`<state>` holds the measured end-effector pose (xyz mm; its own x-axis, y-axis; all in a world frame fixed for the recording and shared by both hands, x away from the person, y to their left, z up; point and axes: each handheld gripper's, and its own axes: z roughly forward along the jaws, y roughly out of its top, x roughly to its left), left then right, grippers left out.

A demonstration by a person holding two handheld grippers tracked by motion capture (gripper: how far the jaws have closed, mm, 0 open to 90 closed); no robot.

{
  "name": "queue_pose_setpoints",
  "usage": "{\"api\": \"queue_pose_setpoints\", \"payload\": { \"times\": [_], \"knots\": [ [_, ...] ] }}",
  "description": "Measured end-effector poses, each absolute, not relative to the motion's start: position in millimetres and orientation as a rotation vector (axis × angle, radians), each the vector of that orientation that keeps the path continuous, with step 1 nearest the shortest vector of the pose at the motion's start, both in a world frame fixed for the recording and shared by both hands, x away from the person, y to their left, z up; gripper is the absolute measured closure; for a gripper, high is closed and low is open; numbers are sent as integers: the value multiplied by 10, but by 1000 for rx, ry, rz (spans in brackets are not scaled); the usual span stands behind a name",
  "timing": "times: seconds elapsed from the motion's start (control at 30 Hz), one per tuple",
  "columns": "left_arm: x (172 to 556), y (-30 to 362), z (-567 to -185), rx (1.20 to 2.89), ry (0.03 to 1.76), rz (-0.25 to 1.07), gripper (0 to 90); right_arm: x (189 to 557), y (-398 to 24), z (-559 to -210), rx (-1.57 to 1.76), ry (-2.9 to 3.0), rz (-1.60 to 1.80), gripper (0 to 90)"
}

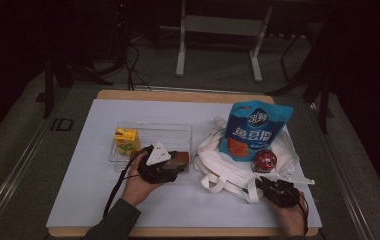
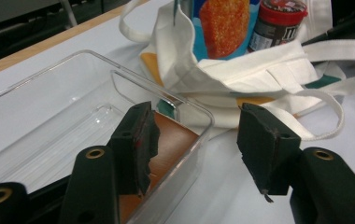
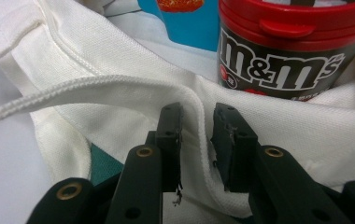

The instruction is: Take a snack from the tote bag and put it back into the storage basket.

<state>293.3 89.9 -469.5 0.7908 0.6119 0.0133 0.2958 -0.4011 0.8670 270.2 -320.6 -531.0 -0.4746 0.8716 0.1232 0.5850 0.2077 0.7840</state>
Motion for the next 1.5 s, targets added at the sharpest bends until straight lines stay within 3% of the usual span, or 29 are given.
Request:
{"api": "queue_pose_setpoints", "payload": {
  "times": [0.23, 0.77, 1.5],
  "knots": [
    [2902, 884, -4798, 1996, 662, 379, 481, 2712, -3171, -5244, 1364, 2158, 1096, 735],
    [2827, 892, -4896, 1978, 635, 398, 477, 2663, -3322, -5021, 1307, 2202, 1106, 615],
    [2784, 860, -5096, 2001, 623, 371, 468, 2602, -3598, -4844, 1329, 2142, 1241, 578]
  ]
}}
